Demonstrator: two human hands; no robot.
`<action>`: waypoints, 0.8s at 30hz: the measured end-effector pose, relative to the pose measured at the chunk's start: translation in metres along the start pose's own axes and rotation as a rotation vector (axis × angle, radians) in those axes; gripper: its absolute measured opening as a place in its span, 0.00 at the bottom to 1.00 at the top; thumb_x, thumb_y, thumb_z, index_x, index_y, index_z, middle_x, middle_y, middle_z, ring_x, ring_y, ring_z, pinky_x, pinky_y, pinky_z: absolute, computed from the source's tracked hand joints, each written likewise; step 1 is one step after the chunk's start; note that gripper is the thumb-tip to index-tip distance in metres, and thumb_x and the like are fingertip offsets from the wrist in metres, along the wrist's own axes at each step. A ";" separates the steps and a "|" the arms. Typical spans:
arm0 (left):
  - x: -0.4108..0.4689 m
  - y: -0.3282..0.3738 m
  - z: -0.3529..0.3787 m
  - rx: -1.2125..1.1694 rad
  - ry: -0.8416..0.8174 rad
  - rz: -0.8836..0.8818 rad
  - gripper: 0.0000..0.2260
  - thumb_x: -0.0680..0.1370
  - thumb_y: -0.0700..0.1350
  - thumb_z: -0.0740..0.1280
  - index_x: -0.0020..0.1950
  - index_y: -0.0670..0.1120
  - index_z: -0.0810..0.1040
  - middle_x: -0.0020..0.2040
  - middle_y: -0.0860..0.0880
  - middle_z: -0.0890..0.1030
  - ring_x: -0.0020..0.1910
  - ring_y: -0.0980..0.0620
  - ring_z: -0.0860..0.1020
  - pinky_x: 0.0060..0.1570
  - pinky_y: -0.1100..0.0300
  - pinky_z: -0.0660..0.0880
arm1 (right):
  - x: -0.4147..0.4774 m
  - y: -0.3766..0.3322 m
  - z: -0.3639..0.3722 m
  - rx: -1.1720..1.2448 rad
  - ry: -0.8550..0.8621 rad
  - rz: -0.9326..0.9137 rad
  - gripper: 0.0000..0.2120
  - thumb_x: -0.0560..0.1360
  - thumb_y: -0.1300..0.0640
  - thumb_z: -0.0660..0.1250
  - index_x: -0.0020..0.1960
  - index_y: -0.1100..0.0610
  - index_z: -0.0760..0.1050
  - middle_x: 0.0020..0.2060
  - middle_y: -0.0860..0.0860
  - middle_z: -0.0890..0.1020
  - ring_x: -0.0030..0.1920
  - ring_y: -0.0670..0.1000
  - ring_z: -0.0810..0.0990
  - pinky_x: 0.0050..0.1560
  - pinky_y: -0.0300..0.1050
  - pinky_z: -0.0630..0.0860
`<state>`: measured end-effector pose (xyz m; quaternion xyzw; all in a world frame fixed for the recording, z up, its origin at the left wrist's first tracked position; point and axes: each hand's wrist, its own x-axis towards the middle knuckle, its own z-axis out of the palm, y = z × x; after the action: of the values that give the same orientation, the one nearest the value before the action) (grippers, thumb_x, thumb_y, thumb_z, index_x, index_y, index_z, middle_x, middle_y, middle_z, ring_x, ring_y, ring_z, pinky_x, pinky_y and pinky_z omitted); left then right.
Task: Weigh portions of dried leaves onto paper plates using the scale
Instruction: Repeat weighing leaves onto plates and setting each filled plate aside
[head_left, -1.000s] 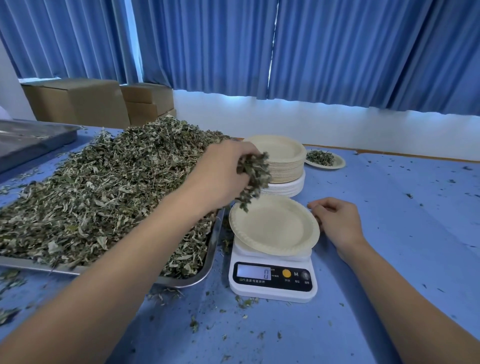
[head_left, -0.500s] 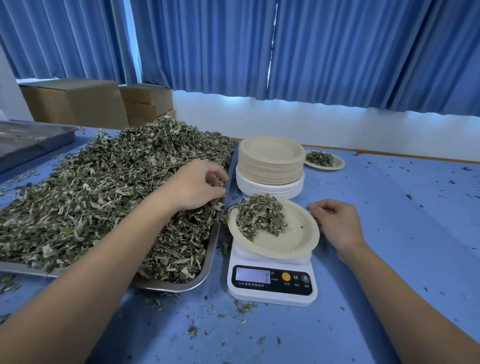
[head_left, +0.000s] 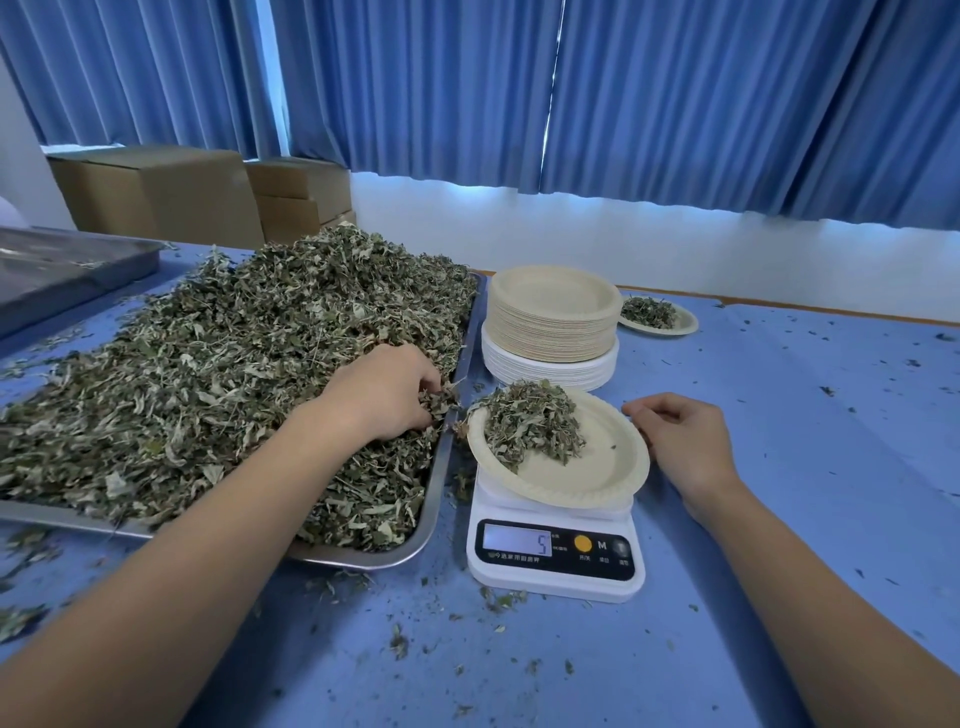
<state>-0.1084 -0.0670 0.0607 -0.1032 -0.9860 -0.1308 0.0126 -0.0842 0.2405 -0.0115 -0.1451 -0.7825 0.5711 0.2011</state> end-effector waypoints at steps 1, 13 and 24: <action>-0.001 0.001 0.000 0.016 0.007 -0.008 0.19 0.75 0.50 0.76 0.64 0.56 0.80 0.61 0.48 0.80 0.53 0.46 0.78 0.60 0.46 0.77 | 0.000 0.000 0.000 -0.002 0.000 0.001 0.07 0.78 0.62 0.69 0.43 0.56 0.85 0.37 0.51 0.87 0.38 0.52 0.85 0.45 0.48 0.83; -0.006 0.008 -0.013 0.034 0.199 -0.020 0.11 0.74 0.44 0.74 0.56 0.51 0.82 0.48 0.48 0.81 0.50 0.42 0.80 0.46 0.50 0.76 | 0.003 0.001 0.001 -0.016 0.008 -0.002 0.08 0.77 0.61 0.70 0.43 0.54 0.85 0.37 0.49 0.87 0.41 0.52 0.86 0.47 0.48 0.83; -0.016 0.046 -0.033 -0.431 0.251 0.165 0.03 0.74 0.45 0.76 0.42 0.51 0.83 0.35 0.53 0.81 0.27 0.62 0.73 0.25 0.71 0.67 | 0.001 -0.001 -0.001 0.017 0.000 0.014 0.08 0.78 0.63 0.68 0.43 0.56 0.85 0.35 0.51 0.86 0.32 0.48 0.82 0.39 0.45 0.79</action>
<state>-0.0835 -0.0351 0.1035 -0.1665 -0.9143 -0.3481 0.1230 -0.0851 0.2411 -0.0101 -0.1488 -0.7766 0.5791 0.1985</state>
